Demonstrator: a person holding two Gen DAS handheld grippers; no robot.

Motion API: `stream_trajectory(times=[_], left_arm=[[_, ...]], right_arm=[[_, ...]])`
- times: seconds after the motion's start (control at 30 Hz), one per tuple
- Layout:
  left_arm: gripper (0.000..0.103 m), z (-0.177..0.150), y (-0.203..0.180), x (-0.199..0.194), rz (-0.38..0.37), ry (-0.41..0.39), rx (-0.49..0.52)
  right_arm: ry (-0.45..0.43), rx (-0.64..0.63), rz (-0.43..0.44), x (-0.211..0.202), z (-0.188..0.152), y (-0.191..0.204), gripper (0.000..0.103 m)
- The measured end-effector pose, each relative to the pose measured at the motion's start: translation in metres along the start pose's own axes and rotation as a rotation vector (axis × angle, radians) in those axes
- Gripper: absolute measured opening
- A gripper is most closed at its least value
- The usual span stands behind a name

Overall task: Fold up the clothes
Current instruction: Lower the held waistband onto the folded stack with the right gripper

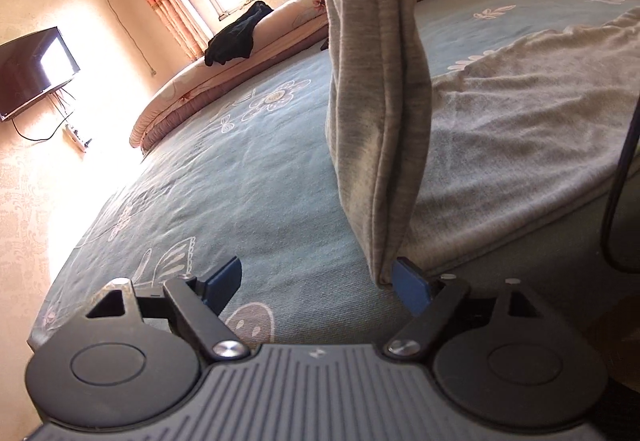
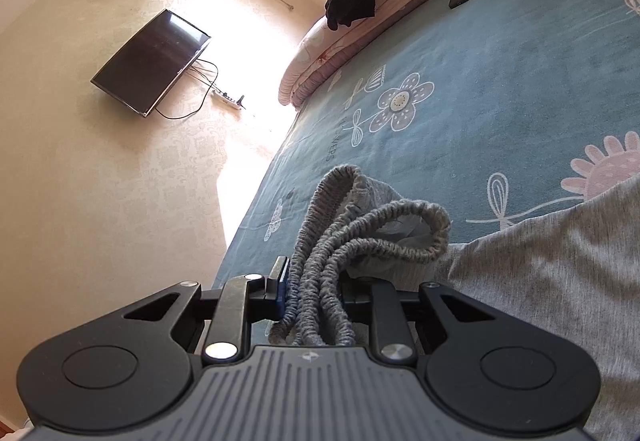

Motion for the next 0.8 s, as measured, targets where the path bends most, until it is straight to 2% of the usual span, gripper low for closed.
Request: stream_trajectory(times=[0.07,0.1,0.17,0.27,0.47,0.6,0.73,0.8], left_arm=[[0.083,0.009,-0.009,0.002,-0.005,-0.017,0.018],[0.083,0.012,-0.011,0.006,0.015,-0.022,0.022],[0.083,0.01,-0.009,0.02,0.069,0.021,0.007],[0.083,-0.001,0.002,0.026,0.088,0.069,-0.016],[0.083,-0.022,0.025,0.01,0.008,0.089,-0.055],[0.083,-0.024,0.039,0.005,-0.035,0.1,-0.149],[0.083,-0.023,0.042,0.008,-0.052,0.109,-0.206],[0.083,-0.022,0.04,0.008,-0.057,0.106,-0.21]], right_arm=[[0.0,-0.004,0.001,0.0,-0.001,0.002,0.025],[-0.001,-0.006,0.0,-0.001,-0.002,0.002,0.025],[-0.001,-0.012,-0.003,-0.004,-0.004,0.001,0.025],[0.008,-0.024,-0.034,-0.013,-0.013,-0.007,0.025],[0.057,-0.01,-0.18,-0.027,-0.044,-0.063,0.025],[0.113,0.089,-0.282,-0.021,-0.07,-0.125,0.028],[0.143,0.172,-0.307,-0.019,-0.091,-0.167,0.04],[0.125,0.206,-0.256,-0.021,-0.095,-0.173,0.04]])
Point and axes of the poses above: each gripper's, at about its wrist camera, not at the fingertips, and x roughly the way its jaws point, y to its left, z to its top, the point moved 10 cm from there along x, roughly the way its jaws point, and after that the axes turned 15 degrees about y, right-handed, at the moved point
